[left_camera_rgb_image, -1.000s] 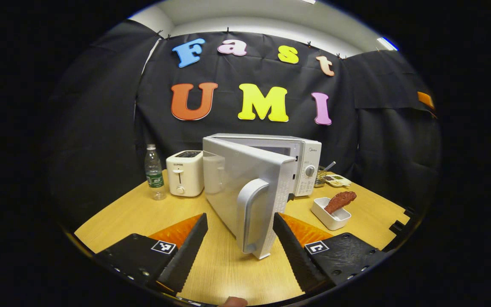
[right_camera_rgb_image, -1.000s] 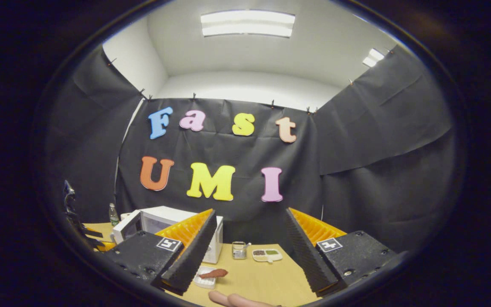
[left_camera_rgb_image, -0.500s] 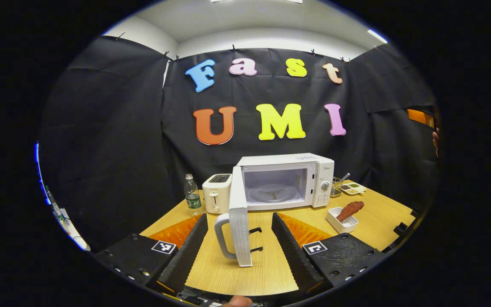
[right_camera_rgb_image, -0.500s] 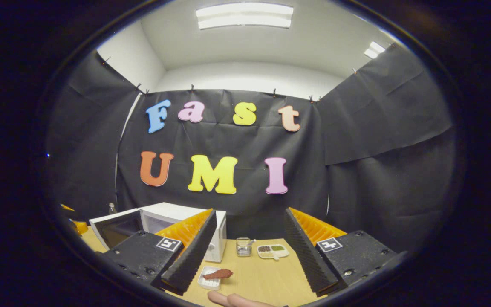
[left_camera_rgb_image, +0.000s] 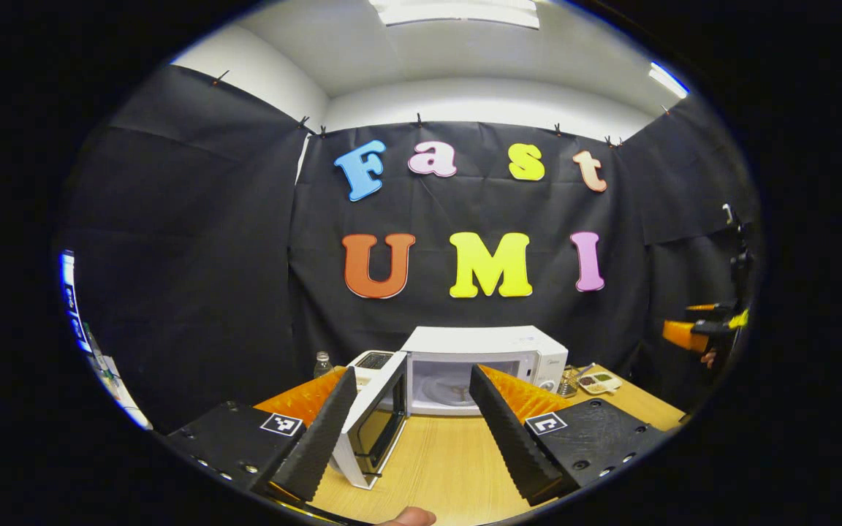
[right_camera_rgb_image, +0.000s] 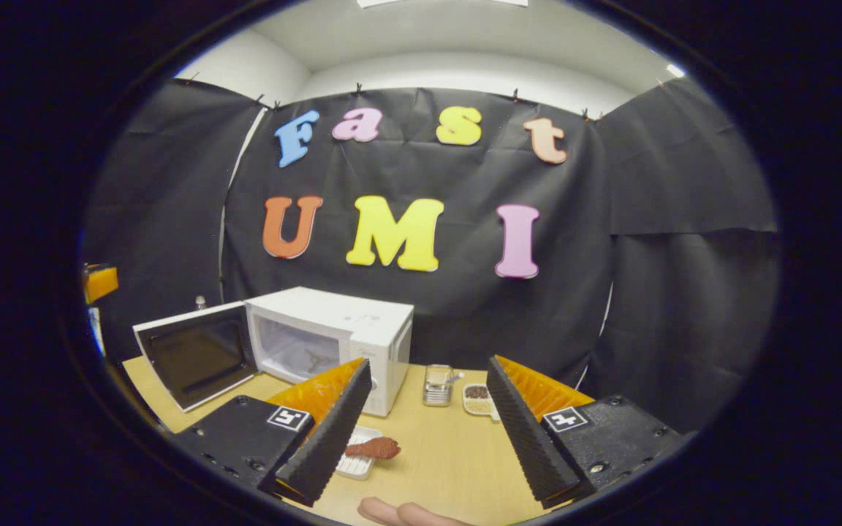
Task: Open the microwave oven with the left hand, put the food in, and close the microwave oven.
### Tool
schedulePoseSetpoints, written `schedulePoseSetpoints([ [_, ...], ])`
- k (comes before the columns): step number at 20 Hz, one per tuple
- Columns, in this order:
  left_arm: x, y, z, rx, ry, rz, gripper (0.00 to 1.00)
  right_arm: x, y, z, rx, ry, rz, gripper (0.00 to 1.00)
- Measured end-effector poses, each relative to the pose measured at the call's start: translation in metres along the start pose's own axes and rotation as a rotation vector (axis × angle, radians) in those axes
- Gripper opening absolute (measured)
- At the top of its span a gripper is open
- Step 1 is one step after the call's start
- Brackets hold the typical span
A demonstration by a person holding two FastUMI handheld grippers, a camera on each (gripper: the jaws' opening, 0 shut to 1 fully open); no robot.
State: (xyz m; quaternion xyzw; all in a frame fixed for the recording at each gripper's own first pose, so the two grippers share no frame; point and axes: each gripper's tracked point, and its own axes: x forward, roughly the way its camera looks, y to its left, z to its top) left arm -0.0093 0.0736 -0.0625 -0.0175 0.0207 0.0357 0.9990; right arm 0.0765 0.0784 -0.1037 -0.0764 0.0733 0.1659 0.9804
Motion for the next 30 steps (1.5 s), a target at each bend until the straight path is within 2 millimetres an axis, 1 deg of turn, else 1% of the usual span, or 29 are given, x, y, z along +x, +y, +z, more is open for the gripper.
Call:
schedulePoseSetpoints([
  [2,0.005,-0.011,0.006,-0.017,-0.011,-0.019,0.95,0.024,0.002,-0.029,0.019,0.107,0.057,1.0],
  [4,0.012,-0.008,0.008,-0.035,-0.016,0.004,0.94,0.046,0.003,-0.06,0.04,0.215,0.103,1.0],
  [6,0.02,-0.016,0.003,-0.054,0.002,0.007,0.93,0.062,0.011,-0.09,0.093,0.328,0.178,1.0],
  [7,0.021,-0.02,0.001,-0.051,0.01,0.006,0.81,0.069,0.016,-0.102,0.12,0.379,0.218,0.93],
  [8,0.023,-0.022,0.001,-0.039,0.011,0.017,0.92,0.075,0.021,-0.116,0.144,0.432,0.257,0.98],
  [9,0.026,-0.021,0.002,-0.021,0.006,0.036,0.92,0.081,0.025,-0.128,0.166,0.481,0.291,0.96],
  [10,0.029,-0.022,0.005,-0.007,0.001,0.049,0.92,0.084,0.03,-0.14,0.19,0.528,0.338,0.9],
  [11,0.033,-0.028,0.004,0.0,0.0,0.05,0.92,0.086,0.035,-0.154,0.225,0.587,0.38,0.88],
  [12,0.035,-0.036,0.002,0.0,0.003,0.042,0.92,0.09,0.036,-0.164,0.257,0.63,0.408,0.75],
  [13,0.038,-0.043,0.001,-0.002,0.005,0.029,0.92,0.096,0.037,-0.171,0.284,0.665,0.421,0.86],
  [14,0.041,-0.049,0.0,-0.002,0.009,0.018,0.92,0.099,0.036,-0.178,0.31,0.693,0.427,0.72],
  [15,0.043,-0.052,0.0,0.0,0.01,0.012,0.92,0.103,0.036,-0.183,0.332,0.715,0.439,0.71],
  [16,0.047,-0.056,-0.002,0.0,0.015,0.006,0.92,0.105,0.039,-0.189,0.354,0.736,0.456,0.67],
  [17,0.05,-0.059,-0.006,0.001,0.022,0.003,0.92,0.107,0.042,-0.193,0.372,0.754,0.478,0.78],
  [18,0.052,-0.062,-0.009,0.004,0.032,-0.003,0.92,0.11,0.045,-0.198,0.392,0.773,0.488,0.71],
  [19,0.053,-0.064,-0.013,0.007,0.044,-0.007,0.92,0.113,0.047,-0.203,0.412,0.795,0.495,0.56],
  [20,0.055,-0.064,-0.016,0.011,0.054,-0.01,0.92,0.115,0.051,-0.207,0.433,0.814,0.507,0.62],
  [21,0.054,-0.063,-0.02,0.019,0.065,-0.002,0.92,0.117,0.056,-0.21,0.451,0.83,0.527,0.48],
  [22,0.054,-0.059,-0.024,0.029,0.077,0.009,0.92,0.116,0.059,-0.215,0.465,0.852,0.54,0.41],
  [23,0.054,-0.057,-0.025,0.035,0.083,0.013,0.92,0.116,0.063,-0.218,0.482,0.869,0.559,0.5],
  [24,0.053,-0.056,-0.024,0.038,0.082,0.014,0.92,0.116,0.065,-0.218,0.508,0.878,0.559,0.22],
  [25,0.053,-0.056,-0.025,0.038,0.083,0.01,0.92,0.11,0.071,-0.216,0.532,0.886,0.577,0.16],
  [26,0.051,-0.055,-0.026,0.036,0.085,0.005,0.92,0.107,0.068,-0.21,0.518,0.884,0.569,0.16],
  [27,0.049,-0.055,-0.027,0.036,0.086,-0.003,0.92,0.105,0.067,-0.207,0.484,0.863,0.559,0.05],
  [28,0.048,-0.053,-0.027,0.036,0.083,-0.007,0.92,0.103,0.066,-0.201,0.45,0.842,0.538,0.02],
  [29,0.047,-0.051,-0.026,0.035,0.08,-0.011,0.92,0.1,0.067,-0.195,0.419,0.82,0.525,0.02],
  [30,0.045,-0.048,-0.025,0.033,0.076,-0.019,0.92,0.093,0.07,-0.19,0.393,0.799,0.519,0.12],
])
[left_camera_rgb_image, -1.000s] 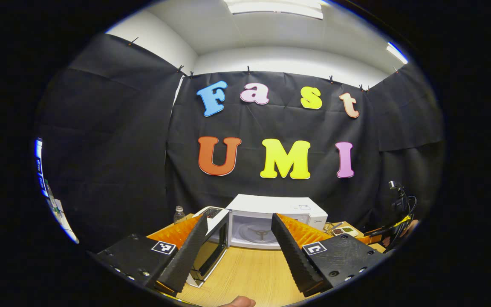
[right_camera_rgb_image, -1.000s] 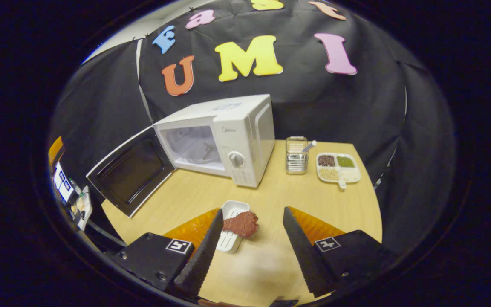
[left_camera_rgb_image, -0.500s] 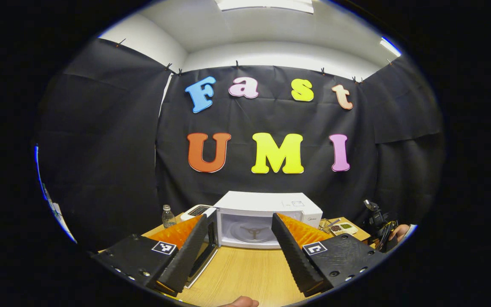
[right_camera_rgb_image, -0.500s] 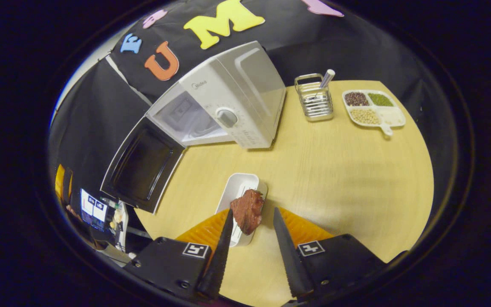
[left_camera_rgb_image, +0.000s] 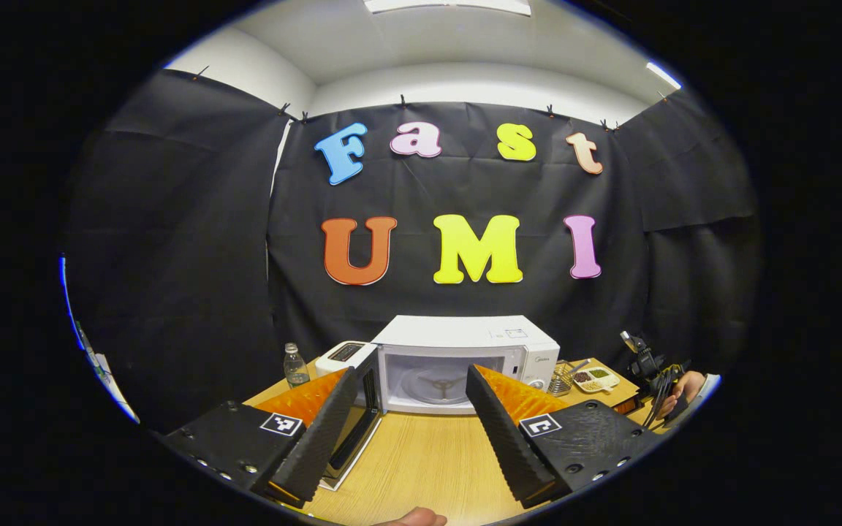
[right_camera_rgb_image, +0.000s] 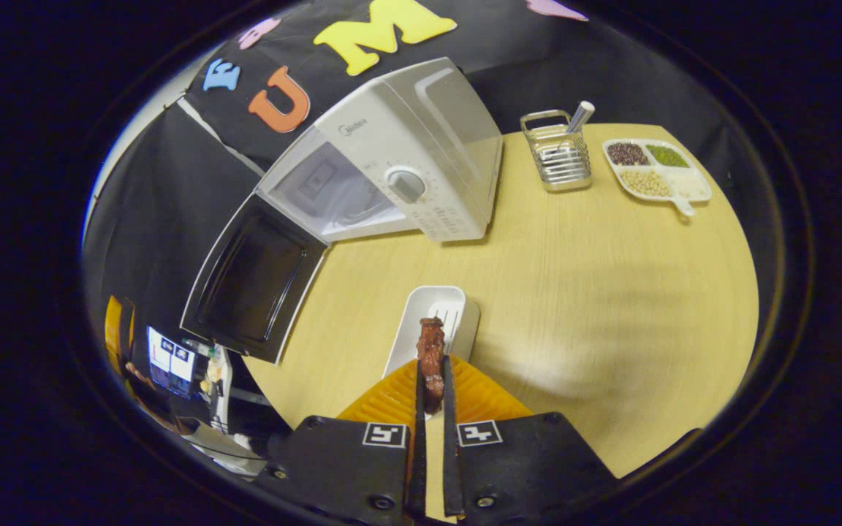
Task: Open the microwave oven with the left hand, put the food in, and close the microwave oven.
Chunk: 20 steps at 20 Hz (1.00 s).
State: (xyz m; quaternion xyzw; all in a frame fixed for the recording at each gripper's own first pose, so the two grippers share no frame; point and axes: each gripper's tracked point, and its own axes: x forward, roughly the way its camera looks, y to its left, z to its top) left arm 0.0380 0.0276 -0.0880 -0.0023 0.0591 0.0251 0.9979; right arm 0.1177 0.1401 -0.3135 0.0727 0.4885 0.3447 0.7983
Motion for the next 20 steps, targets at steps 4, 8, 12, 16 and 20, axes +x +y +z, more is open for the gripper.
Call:
schedulePoseSetpoints([
  [4,-0.003,0.005,0.004,0.0,-0.036,-0.044,0.92,-0.017,0.035,0.001,-0.157,-0.055,-0.081,0.12],
  [8,0.002,0.013,-0.004,0.005,-0.017,-0.075,0.92,-0.025,0.075,0.008,-0.309,-0.145,-0.173,0.12],
  [12,0.01,0.024,-0.001,-0.013,-0.009,-0.09,0.92,-0.011,0.112,0.013,-0.436,-0.218,-0.257,0.12],
  [16,0.007,0.037,0.003,-0.026,-0.013,-0.092,0.92,0.02,0.147,0.01,-0.498,-0.257,-0.279,0.12],
  [20,-0.001,0.054,-0.006,0.008,0.009,-0.073,0.92,0.051,0.178,0.023,-0.533,-0.368,-0.309,0.13],
])
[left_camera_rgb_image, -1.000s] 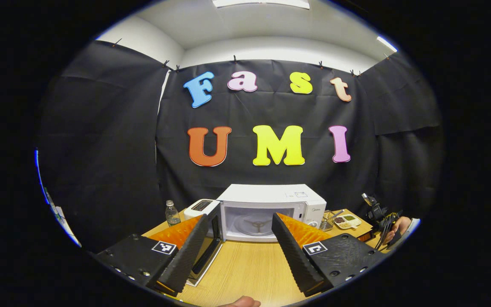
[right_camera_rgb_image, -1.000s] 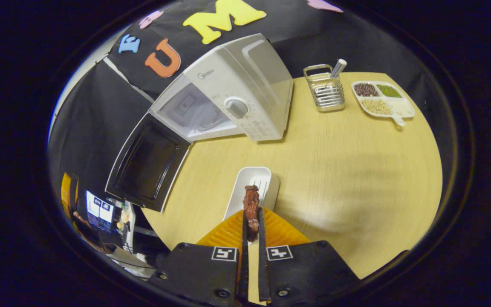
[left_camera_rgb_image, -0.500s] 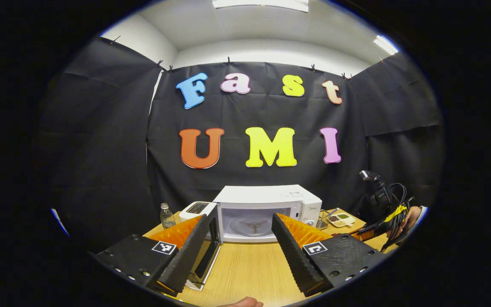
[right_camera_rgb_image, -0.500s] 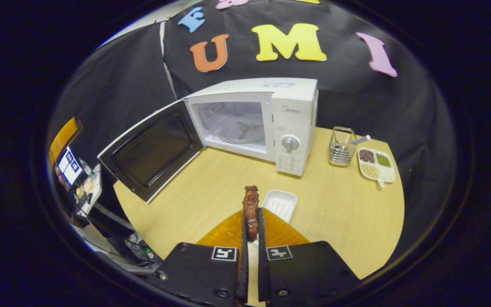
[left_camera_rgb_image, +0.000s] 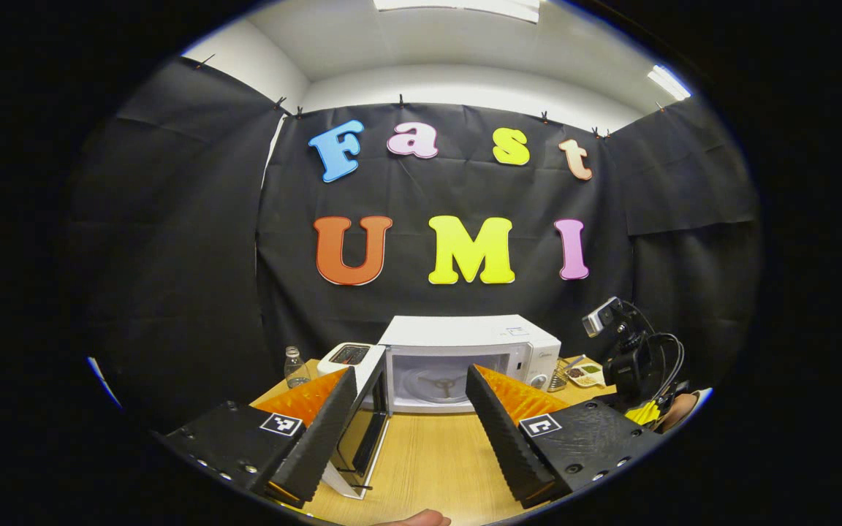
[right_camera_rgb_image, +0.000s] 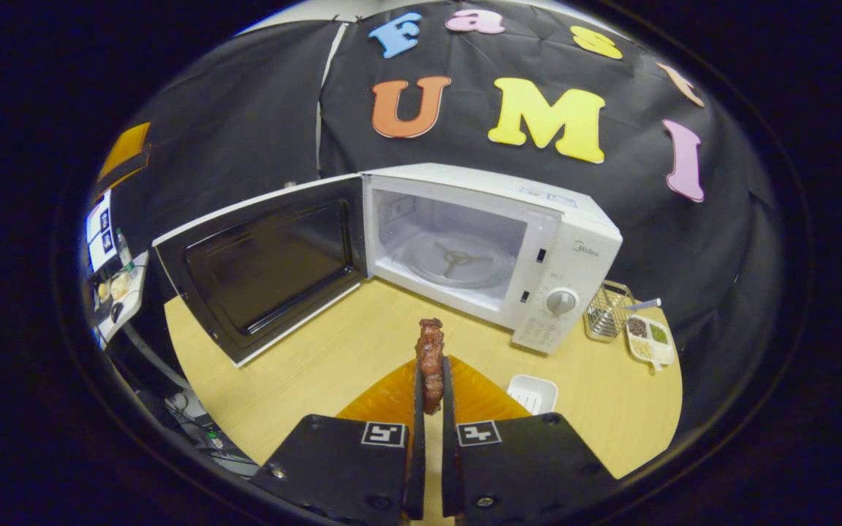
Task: Open the microwave oven with the left hand, put the food in, and close the microwave oven.
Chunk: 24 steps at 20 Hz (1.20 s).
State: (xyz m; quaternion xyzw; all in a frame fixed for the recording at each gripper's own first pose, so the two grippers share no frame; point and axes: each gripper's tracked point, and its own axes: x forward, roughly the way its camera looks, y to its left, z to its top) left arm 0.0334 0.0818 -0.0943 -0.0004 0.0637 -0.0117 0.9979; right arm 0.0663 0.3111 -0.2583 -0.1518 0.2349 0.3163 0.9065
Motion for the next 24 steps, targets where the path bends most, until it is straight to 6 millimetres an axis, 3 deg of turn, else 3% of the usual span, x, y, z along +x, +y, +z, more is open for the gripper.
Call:
schedulePoseSetpoints([
  [7,-0.02,0.01,-0.001,0.038,-0.016,0.007,0.92,0.057,0.021,0.054,0.069,-0.176,-0.147,0.12],
  [12,-0.026,0.005,-0.01,0.058,-0.003,-0.004,0.92,0.115,0.021,0.075,0.266,-0.185,-0.171,0.13],
  [13,-0.028,0.002,-0.009,0.058,-0.007,-0.012,0.82,0.128,0.02,0.079,0.298,-0.18,-0.171,0.13],
  [14,-0.029,-0.002,-0.008,0.058,-0.015,-0.019,0.82,0.14,0.019,0.082,0.324,-0.177,-0.177,0.12],
  [15,-0.029,-0.004,-0.006,0.06,-0.028,-0.021,0.92,0.154,0.016,0.085,0.349,-0.174,-0.184,0.12],
  [19,-0.034,-0.007,-0.005,0.055,-0.052,-0.027,0.95,0.209,0.005,0.09,0.55,-0.163,-0.216,0.12],
  [24,-0.034,-0.005,-0.013,0.062,-0.048,-0.021,0.95,0.244,-0.001,0.084,0.814,-0.222,-0.278,0.12],
])
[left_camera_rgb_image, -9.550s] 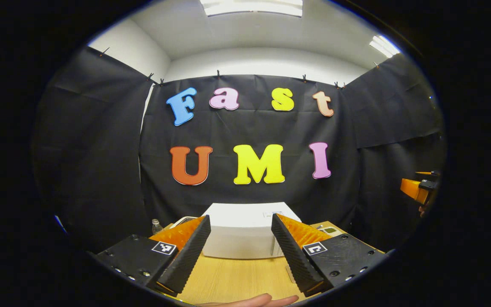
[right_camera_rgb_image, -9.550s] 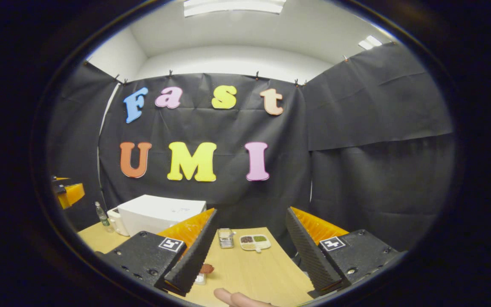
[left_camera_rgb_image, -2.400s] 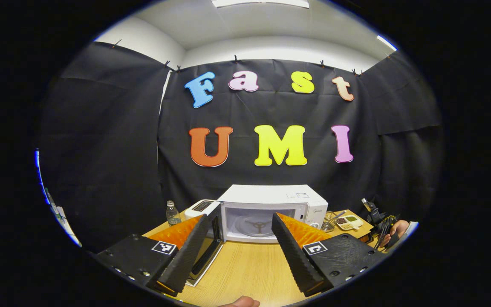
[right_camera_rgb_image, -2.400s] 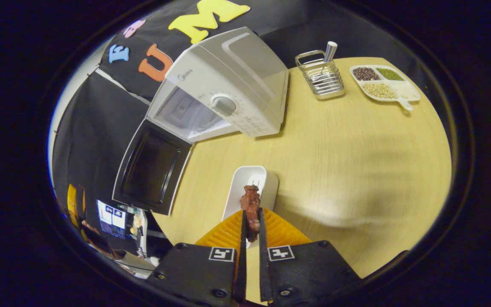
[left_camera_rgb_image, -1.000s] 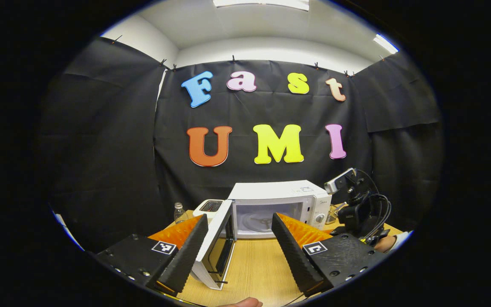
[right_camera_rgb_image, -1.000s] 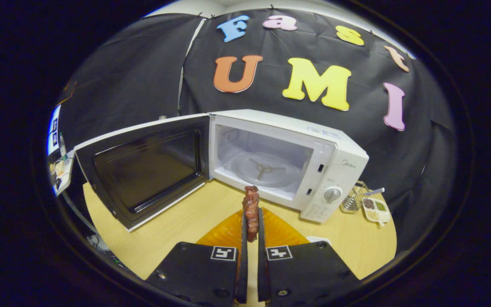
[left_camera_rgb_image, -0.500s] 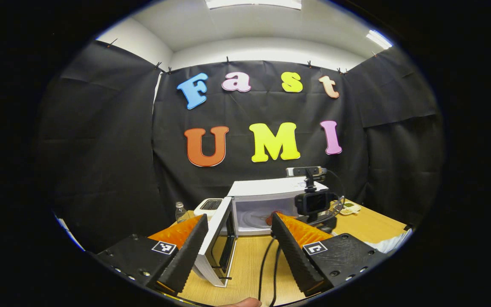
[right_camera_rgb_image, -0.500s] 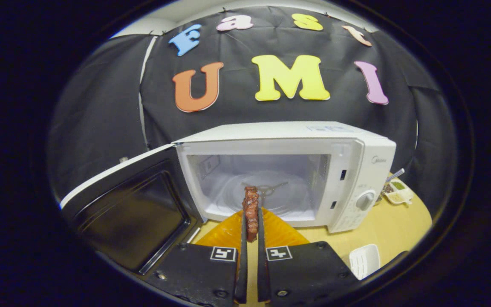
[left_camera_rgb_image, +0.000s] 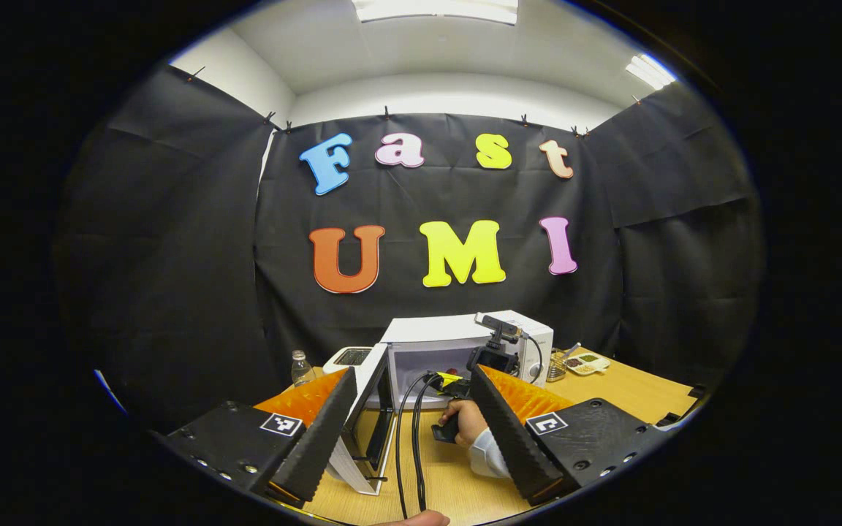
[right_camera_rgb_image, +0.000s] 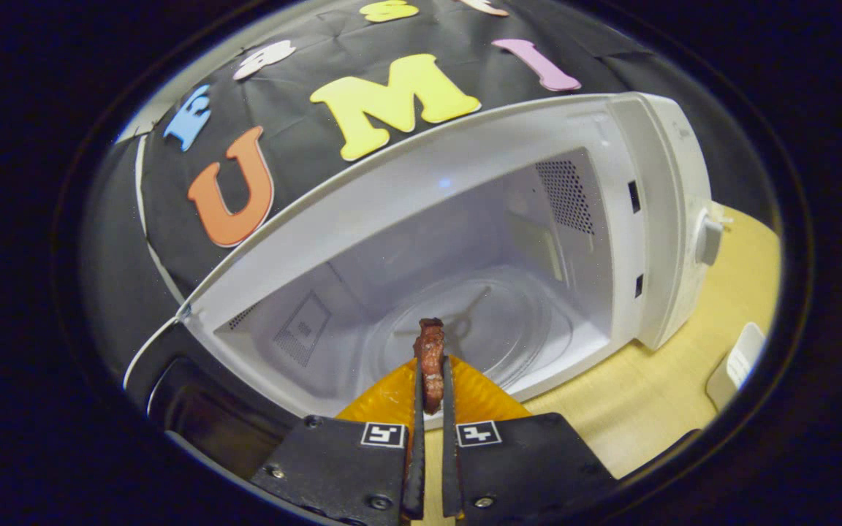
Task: Open the microwave oven with the left hand, put the food in, and close the microwave oven.
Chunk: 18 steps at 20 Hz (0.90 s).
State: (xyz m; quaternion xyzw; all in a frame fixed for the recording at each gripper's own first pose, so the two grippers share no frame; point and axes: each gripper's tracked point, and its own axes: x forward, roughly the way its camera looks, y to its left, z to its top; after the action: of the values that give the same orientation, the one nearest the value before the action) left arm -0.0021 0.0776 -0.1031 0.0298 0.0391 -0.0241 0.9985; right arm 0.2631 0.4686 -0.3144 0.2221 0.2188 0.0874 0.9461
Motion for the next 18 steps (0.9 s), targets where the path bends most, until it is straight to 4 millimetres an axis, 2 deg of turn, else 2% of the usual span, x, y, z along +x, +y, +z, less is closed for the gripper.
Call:
schedulePoseSetpoints([
  [4,0.003,0.005,-0.012,0.046,0.012,0.023,0.95,0.017,0.001,-0.007,0.101,-0.05,-0.006,0.14],
  [10,0.014,0.006,-0.029,-0.036,0.06,0.006,0.95,0.039,-0.004,-0.011,0.344,-0.094,0.006,0.15],
  [12,0.016,0.008,-0.033,-0.038,0.075,0.011,0.95,0.043,-0.006,-0.015,0.341,-0.109,-0.01,0.18],
  [15,0.02,0.015,-0.047,-0.043,0.112,0.031,0.95,0.045,-0.01,-0.007,0.342,-0.147,-0.017,0.22],
  [16,0.02,0.018,-0.05,-0.048,0.124,0.036,0.95,0.043,-0.011,-0.006,0.339,-0.159,-0.023,0.14],
  [17,0.019,0.021,-0.053,-0.058,0.135,0.039,0.95,0.044,-0.012,-0.003,0.333,-0.168,-0.028,0.14],
  [18,0.018,0.022,-0.056,-0.072,0.142,0.041,0.95,0.043,-0.015,-0.004,0.317,-0.176,-0.045,0.27],
])
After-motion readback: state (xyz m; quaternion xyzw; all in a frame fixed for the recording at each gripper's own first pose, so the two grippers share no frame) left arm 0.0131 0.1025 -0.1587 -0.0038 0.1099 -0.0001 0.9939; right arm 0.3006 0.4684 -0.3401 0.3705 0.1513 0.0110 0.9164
